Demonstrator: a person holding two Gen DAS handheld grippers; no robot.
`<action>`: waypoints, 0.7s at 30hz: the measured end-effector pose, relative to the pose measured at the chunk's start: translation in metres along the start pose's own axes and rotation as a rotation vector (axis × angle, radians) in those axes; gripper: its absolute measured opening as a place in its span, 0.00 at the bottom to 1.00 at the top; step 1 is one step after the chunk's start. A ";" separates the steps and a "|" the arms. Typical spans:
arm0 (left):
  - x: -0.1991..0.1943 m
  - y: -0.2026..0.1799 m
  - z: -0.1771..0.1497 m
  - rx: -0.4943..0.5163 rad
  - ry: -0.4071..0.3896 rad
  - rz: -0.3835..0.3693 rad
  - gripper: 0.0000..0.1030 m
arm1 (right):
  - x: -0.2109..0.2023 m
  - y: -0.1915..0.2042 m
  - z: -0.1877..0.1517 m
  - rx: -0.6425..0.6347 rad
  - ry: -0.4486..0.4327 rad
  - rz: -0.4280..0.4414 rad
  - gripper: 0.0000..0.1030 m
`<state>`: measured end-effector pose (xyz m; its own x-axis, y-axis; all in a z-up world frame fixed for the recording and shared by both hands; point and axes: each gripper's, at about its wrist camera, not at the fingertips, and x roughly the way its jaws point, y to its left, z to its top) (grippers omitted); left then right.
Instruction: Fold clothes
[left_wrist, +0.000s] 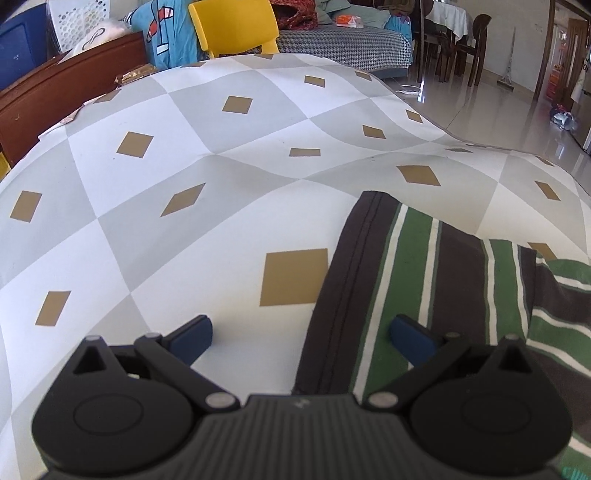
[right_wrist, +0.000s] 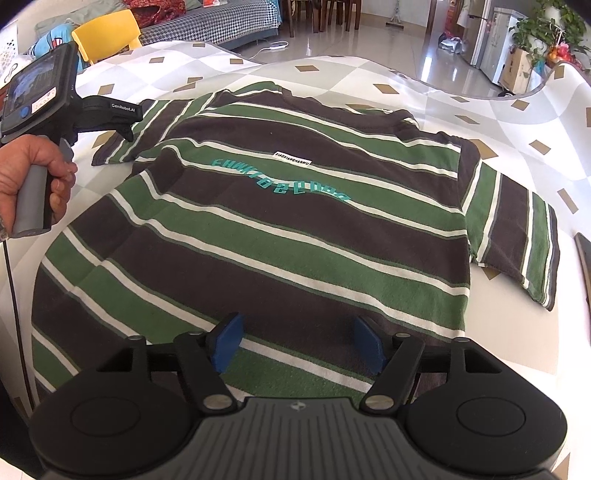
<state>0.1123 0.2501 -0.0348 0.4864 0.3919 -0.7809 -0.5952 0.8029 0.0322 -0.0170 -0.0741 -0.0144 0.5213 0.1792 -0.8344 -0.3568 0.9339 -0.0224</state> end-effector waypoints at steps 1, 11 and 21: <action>-0.003 0.000 -0.002 0.007 0.008 0.000 1.00 | 0.000 0.000 0.000 0.001 -0.001 -0.001 0.65; -0.063 -0.009 -0.036 0.155 0.041 -0.115 1.00 | -0.001 0.002 -0.005 -0.005 -0.031 -0.009 0.66; -0.124 0.010 -0.080 0.223 0.050 -0.265 1.00 | -0.001 0.003 -0.008 -0.010 -0.060 -0.006 0.67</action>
<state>-0.0050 0.1739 0.0124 0.5705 0.1385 -0.8095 -0.2952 0.9544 -0.0448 -0.0250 -0.0743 -0.0178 0.5688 0.1917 -0.7999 -0.3608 0.9320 -0.0333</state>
